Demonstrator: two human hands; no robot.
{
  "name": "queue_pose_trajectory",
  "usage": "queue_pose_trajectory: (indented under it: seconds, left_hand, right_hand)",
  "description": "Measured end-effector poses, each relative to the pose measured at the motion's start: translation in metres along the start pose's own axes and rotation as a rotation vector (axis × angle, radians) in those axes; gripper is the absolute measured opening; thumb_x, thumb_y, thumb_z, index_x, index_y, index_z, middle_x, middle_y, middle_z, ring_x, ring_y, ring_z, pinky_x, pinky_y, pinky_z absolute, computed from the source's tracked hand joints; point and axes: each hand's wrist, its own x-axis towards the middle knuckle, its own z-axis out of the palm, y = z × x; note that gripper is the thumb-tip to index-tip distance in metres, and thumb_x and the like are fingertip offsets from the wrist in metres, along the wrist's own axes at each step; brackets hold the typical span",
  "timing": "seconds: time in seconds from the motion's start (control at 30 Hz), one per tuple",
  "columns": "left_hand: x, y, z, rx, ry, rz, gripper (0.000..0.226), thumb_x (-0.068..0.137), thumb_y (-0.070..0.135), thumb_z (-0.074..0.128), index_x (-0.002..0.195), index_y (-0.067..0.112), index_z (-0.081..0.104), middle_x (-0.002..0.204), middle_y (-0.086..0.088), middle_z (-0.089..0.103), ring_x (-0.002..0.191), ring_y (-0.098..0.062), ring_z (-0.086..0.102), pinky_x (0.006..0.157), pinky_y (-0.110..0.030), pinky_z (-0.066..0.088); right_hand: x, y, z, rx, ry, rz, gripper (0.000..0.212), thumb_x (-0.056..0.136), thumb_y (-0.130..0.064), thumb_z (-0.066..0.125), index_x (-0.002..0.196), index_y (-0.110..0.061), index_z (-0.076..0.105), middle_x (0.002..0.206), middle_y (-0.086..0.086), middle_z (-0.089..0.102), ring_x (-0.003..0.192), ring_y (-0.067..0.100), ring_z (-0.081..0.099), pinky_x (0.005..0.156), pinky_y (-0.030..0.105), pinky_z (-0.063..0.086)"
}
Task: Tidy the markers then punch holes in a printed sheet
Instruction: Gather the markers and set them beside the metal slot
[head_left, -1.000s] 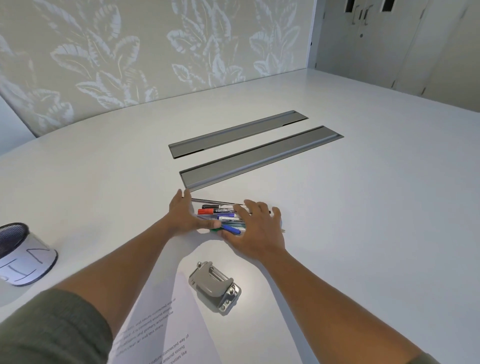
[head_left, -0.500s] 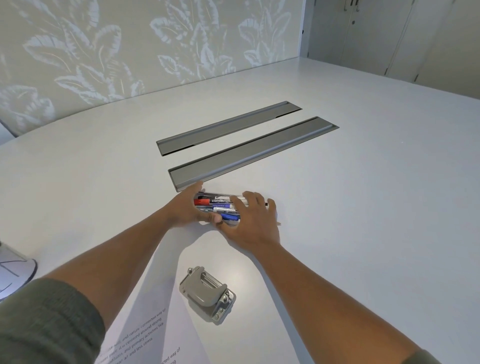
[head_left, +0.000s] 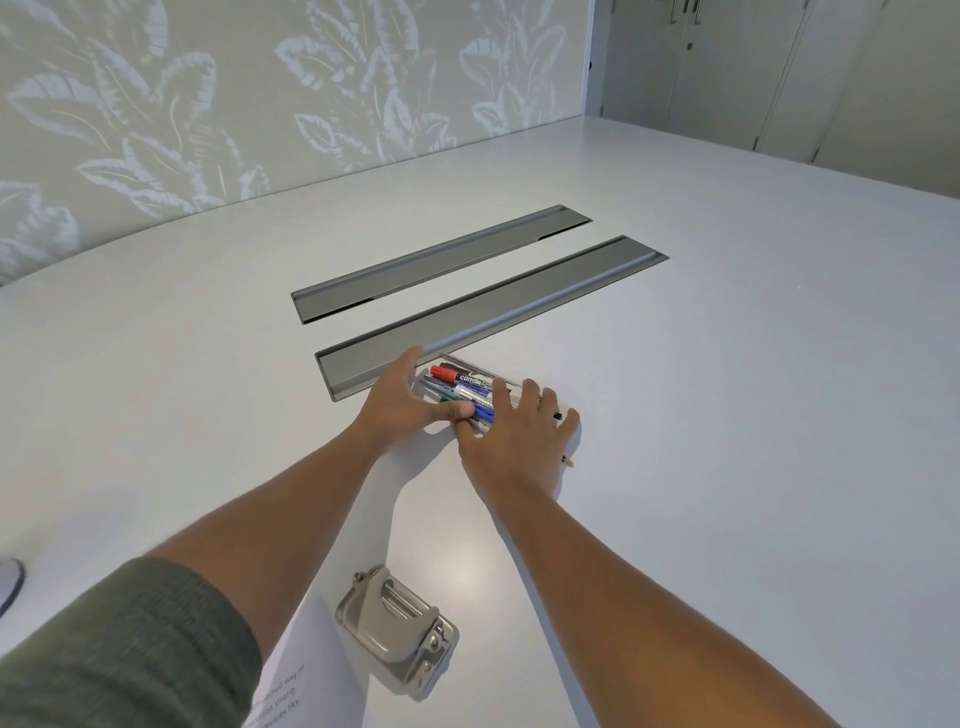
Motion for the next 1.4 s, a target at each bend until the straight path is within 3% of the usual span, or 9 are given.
queue_pose_trajectory:
  seconds: [0.17,0.33,0.4,0.5,0.7,0.87,1.0,1.2,1.4]
  left_hand:
    - [0.007,0.011,0.010,-0.064,-0.037,-0.009,0.111,0.063,0.058,0.081,0.153,0.019,0.030,0.152,-0.004,0.044,0.139,-0.021,0.040,0.108,-0.037,0.041]
    - [0.009,0.024,0.023,-0.080,-0.111,0.064,0.098,0.068,0.046,0.084,0.150,0.021,0.036,0.128,0.008,0.059,0.114,-0.011,0.057,0.095,-0.028,0.048]
    - [0.011,0.027,0.026,-0.085,-0.136,0.072,0.083,0.063,0.050,0.085,0.135,0.029,0.050,0.119,0.006,0.068,0.110,-0.016,0.065,0.096,-0.034,0.053]
    - [0.011,0.030,0.030,-0.028,-0.135,0.091,0.055,0.056,0.063,0.081,0.101,0.048,0.054,0.099,0.020,0.071,0.098,-0.010,0.068,0.083,-0.023,0.055]
    - [0.007,0.036,0.033,-0.002,-0.125,0.063,0.103,0.060,0.064,0.078,0.146,0.022,0.041,0.131,0.003,0.063,0.121,-0.020,0.060,0.103,-0.040,0.050]
    - [0.007,0.037,0.042,-0.031,-0.081,0.044,0.057,0.082,0.049,0.073,0.131,0.029,0.051,0.137,-0.001,0.060,0.121,-0.014,0.056,0.084,-0.018,0.045]
    - [0.006,0.039,0.041,-0.017,-0.009,0.022,0.078,0.081,0.048,0.075,0.146,0.019,0.044,0.147,-0.003,0.052,0.135,-0.021,0.049,0.099,-0.032,0.044]
    - [0.012,0.035,0.033,-0.004,0.251,-0.083,0.064,0.081,0.050,0.074,0.133,0.017,0.057,0.130,-0.003,0.063,0.113,-0.019,0.061,0.088,-0.029,0.049]
    - [0.012,0.034,0.034,0.067,0.198,-0.229,0.065,0.084,0.059,0.064,0.133,0.017,0.059,0.129,-0.004,0.066,0.112,-0.023,0.063,0.093,-0.033,0.052]
  right_hand:
    - [0.005,-0.001,-0.001,-0.036,-0.004,0.053,0.063,0.089,-0.063,0.036,0.141,-0.027,0.041,0.145,0.008,0.040,0.136,0.034,0.030,0.111,0.064,0.011]
    - [0.005,-0.002,-0.004,-0.024,-0.016,0.101,0.058,0.088,-0.057,0.042,0.139,-0.029,0.040,0.143,0.010,0.041,0.138,0.038,0.028,0.110,0.070,0.004]
    - [0.005,-0.002,-0.005,-0.004,-0.011,0.116,0.058,0.087,-0.056,0.044,0.138,-0.029,0.040,0.141,0.010,0.042,0.135,0.037,0.031,0.110,0.071,0.002]
    - [0.004,-0.002,-0.005,0.006,0.018,0.141,0.054,0.085,-0.054,0.047,0.132,-0.027,0.043,0.133,0.008,0.046,0.125,0.034,0.039,0.109,0.071,0.004]
    - [0.003,-0.001,-0.003,-0.017,0.037,0.199,0.069,0.082,-0.057,0.048,0.137,-0.017,0.041,0.129,0.010,0.045,0.122,0.035,0.040,0.110,0.072,0.004]
    - [0.003,0.007,-0.002,-0.075,0.020,0.213,0.081,0.082,-0.067,0.043,0.143,-0.014,0.036,0.142,0.014,0.039,0.132,0.035,0.033,0.110,0.072,0.003]
    - [0.007,0.013,-0.011,-0.115,0.025,0.196,0.088,0.078,-0.076,0.038,0.139,-0.013,0.038,0.133,0.012,0.045,0.129,0.036,0.035,0.109,0.072,0.005]
    - [0.021,0.016,-0.015,-0.070,-0.034,0.105,0.099,0.071,-0.085,0.037,0.142,-0.015,0.037,0.144,0.009,0.040,0.137,0.034,0.031,0.111,0.068,0.010]
    - [0.017,0.019,-0.009,-0.080,-0.038,0.118,0.092,0.071,-0.087,0.032,0.130,-0.017,0.044,0.128,0.007,0.051,0.124,0.031,0.043,0.108,0.061,0.020]
